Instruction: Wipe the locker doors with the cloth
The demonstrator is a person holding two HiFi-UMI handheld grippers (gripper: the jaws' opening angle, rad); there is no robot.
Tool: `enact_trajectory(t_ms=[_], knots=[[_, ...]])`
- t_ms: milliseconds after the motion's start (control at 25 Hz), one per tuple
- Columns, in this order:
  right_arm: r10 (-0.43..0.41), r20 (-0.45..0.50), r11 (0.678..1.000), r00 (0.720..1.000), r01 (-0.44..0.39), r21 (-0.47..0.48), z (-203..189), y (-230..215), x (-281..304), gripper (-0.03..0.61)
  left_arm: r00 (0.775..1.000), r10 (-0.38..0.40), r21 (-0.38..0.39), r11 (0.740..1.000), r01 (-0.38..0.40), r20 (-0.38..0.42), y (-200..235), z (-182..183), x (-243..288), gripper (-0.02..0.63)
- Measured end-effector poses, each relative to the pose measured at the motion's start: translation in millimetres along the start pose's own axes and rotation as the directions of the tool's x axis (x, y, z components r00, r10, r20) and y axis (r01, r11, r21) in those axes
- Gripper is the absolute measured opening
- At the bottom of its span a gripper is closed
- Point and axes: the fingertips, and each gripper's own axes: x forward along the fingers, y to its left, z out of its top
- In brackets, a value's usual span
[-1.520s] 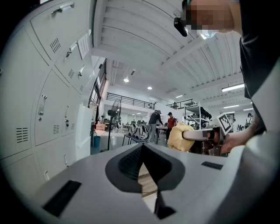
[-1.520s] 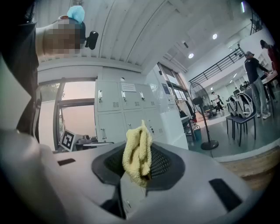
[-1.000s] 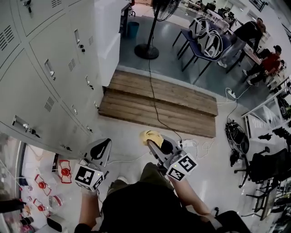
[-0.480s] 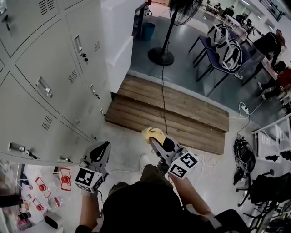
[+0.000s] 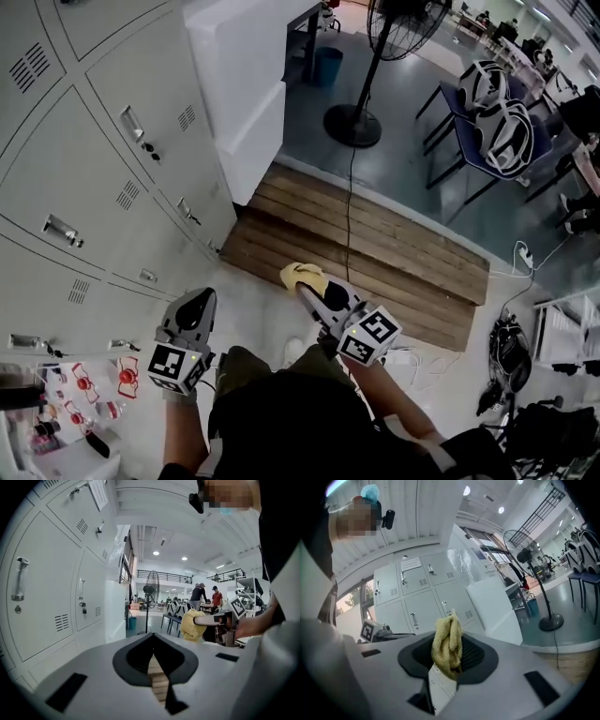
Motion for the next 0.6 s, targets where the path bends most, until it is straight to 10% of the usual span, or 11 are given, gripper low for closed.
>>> enact_trajectory(t_ms=[600], knots=[[0.075,-0.076,0.996,0.994,-0.071,0.059,-1.9,-64.9,139.2,0.11,0.99,0.134,-0.098,0.986,-0.137,-0.033,109.4,-9.0,35.6,0.009]])
